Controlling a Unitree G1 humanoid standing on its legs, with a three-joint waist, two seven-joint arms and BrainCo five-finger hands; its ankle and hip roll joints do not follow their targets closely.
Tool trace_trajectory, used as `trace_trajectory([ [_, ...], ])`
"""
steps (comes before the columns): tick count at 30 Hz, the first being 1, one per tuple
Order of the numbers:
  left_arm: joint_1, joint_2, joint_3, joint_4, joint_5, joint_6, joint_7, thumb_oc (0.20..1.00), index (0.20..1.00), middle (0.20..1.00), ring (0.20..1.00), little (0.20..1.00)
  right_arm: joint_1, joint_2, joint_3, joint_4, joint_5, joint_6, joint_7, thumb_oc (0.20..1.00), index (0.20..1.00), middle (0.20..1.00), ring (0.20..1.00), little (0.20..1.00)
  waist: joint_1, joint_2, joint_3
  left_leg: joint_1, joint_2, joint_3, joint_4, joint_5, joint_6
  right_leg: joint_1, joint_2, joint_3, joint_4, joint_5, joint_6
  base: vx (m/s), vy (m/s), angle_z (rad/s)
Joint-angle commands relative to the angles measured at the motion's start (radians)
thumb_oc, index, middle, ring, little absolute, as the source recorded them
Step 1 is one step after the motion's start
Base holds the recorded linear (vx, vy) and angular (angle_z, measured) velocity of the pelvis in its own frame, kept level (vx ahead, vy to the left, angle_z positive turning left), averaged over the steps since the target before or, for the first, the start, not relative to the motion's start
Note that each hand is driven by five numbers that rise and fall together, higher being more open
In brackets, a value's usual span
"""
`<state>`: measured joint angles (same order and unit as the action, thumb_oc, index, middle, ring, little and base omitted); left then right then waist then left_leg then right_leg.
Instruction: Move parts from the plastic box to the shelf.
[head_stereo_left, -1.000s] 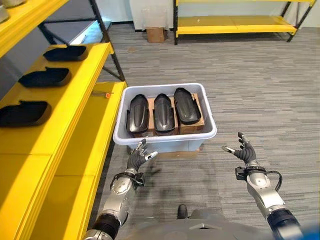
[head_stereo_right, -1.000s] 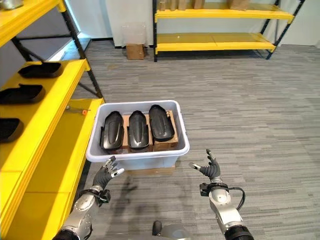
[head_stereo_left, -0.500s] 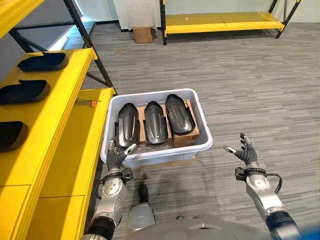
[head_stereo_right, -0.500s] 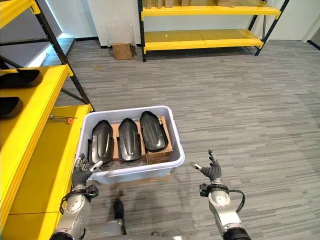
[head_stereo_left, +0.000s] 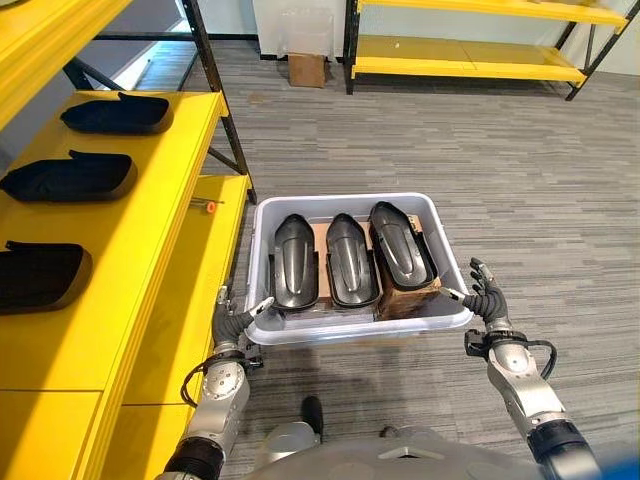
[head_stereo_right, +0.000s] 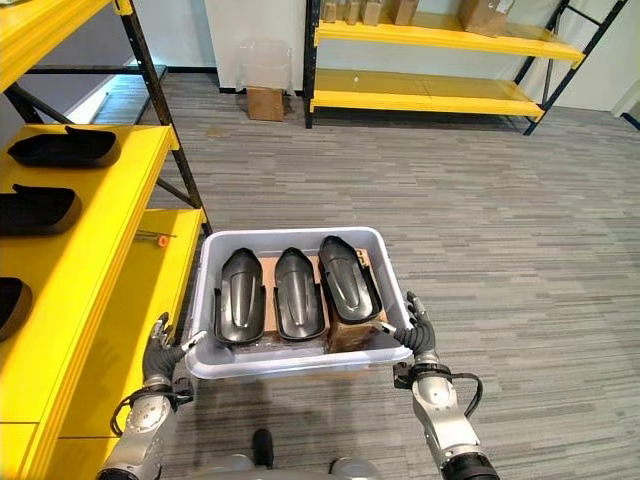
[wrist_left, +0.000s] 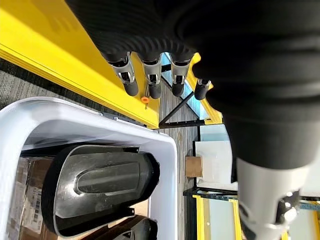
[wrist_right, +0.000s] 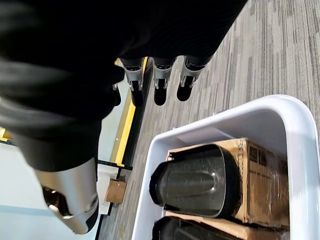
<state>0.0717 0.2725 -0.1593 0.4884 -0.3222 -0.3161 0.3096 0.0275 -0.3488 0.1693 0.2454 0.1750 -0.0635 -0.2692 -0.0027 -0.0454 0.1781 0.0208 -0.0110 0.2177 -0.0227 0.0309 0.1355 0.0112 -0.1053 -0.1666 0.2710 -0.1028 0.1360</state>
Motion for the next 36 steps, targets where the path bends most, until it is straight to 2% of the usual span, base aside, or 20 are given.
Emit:
trace_trajectory([
  [1, 0.003, 0.015, 0.021, -0.058, 0.032, -0.042, -0.033, 1.000, 1.000, 1.000, 1.000, 1.000, -0.024, -0.009, -0.005, -0.025, 0.004, -0.053, -0.004, 1.000, 1.000, 1.000, 1.000, 1.000, 0.007, -0.029, -0.034, 0.068, 0.037, -0.025, -0.065, -0.006, -0.089, 0.016, -0.030, -0.038, -0.006, 0.190, 0.009, 0.00, 0.002, -0.28],
  [6, 0.003, 0.015, 0.021, -0.058, 0.032, -0.042, -0.033, 1.000, 1.000, 1.000, 1.000, 1.000, -0.024, -0.009, -0.005, -0.025, 0.004, -0.053, -0.004, 1.000, 1.000, 1.000, 1.000, 1.000, 0.007, -0.029, -0.034, 0.068, 0.037, -0.025, -0.065, -0.006, -0.089, 0.016, -0.030, -0.038, -0.006, 0.190, 0.009, 0.03, -0.106, 0.03],
  [7, -0.014, 0.056, -0.007, -0.102, 0.009, -0.017, -0.027, 1.000, 1.000, 1.000, 1.000, 1.000, -0.057, 0.001, 0.020, 0.004, 0.022, -0.069, 0.017, 1.000, 1.000, 1.000, 1.000, 1.000, 0.016, -0.048, 0.001, 0.142, 0.114, -0.009, -0.065, -0.031, -0.140, -0.019, -0.139, -0.054, -0.224, 0.302, 0.048, 0.18, -0.586, -0.25],
  [11, 0.029, 0.027, -0.022, -0.126, 0.003, -0.029, 0.002, 1.000, 1.000, 1.000, 1.000, 1.000, -0.068, -0.001, 0.038, -0.014, -0.013, -0.030, 0.018, 1.000, 1.000, 1.000, 1.000, 1.000, 0.032, -0.042, -0.008, 0.142, 0.144, -0.002, -0.065, -0.006, -0.170, 0.069, -0.095, -0.094, -0.297, 0.245, 0.030, 0.10, -0.274, -0.30],
  [20, 0.061, -0.020, -0.048, -0.117, -0.027, -0.055, -0.012, 1.000, 1.000, 1.000, 1.000, 1.000, -0.089, -0.040, 0.058, 0.002, -0.037, -0.015, -0.002, 1.000, 1.000, 1.000, 1.000, 1.000, 0.042, -0.032, -0.026, 0.117, 0.181, -0.021, -0.065, 0.031, -0.209, 0.128, -0.056, -0.108, -0.305, 0.171, -0.022, 0.07, -0.090, -0.08],
  [31, 0.061, -0.016, -0.060, -0.089, -0.013, -0.056, -0.024, 1.000, 1.000, 1.000, 1.000, 1.000, -0.109, -0.059, 0.060, -0.019, -0.069, -0.020, -0.005, 1.000, 1.000, 1.000, 1.000, 1.000, 0.032, -0.011, -0.026, 0.123, 0.181, -0.031, -0.065, 0.037, -0.214, 0.142, -0.052, -0.089, -0.296, 0.153, -0.032, 0.06, 0.001, 0.00],
  [33, 0.068, -0.003, -0.057, -0.102, -0.015, -0.051, -0.043, 1.000, 1.000, 1.000, 1.000, 1.000, -0.120, -0.069, 0.053, -0.034, -0.063, -0.056, 0.026, 1.000, 1.000, 1.000, 1.000, 1.000, 0.038, -0.010, -0.019, 0.126, 0.175, -0.034, -0.060, 0.033, -0.212, 0.147, -0.053, -0.088, -0.294, 0.151, -0.031, 0.12, 0.011, 0.02],
  [36, 0.082, 0.014, -0.061, -0.128, -0.010, -0.045, -0.054, 1.000, 1.000, 1.000, 1.000, 1.000, -0.147, -0.081, 0.052, -0.059, -0.065, -0.076, 0.047, 1.000, 1.000, 1.000, 1.000, 1.000, 0.051, -0.010, -0.010, 0.123, 0.173, -0.038, -0.056, 0.031, -0.210, 0.147, -0.054, -0.092, -0.289, 0.148, -0.031, 0.10, -0.007, 0.00],
])
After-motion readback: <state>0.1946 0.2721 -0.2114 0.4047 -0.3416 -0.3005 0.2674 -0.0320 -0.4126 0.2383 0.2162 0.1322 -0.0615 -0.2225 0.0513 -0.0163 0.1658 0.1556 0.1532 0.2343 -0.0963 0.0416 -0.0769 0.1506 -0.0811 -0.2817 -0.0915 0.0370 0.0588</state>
